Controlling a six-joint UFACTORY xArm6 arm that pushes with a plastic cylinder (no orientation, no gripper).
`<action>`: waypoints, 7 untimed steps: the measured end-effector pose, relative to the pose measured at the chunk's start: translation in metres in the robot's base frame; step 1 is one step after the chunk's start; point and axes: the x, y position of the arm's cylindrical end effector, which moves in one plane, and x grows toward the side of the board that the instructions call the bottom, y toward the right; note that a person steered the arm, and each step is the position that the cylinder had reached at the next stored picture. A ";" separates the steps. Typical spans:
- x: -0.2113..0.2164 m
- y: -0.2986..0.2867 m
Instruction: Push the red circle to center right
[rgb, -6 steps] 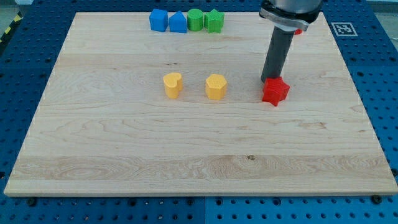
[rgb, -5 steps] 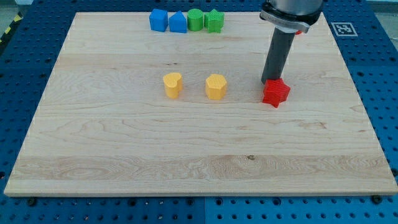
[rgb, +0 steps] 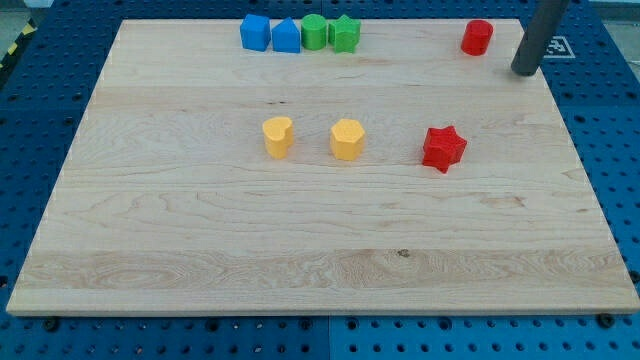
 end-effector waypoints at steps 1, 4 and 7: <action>-0.060 0.011; -0.092 -0.049; -0.069 -0.064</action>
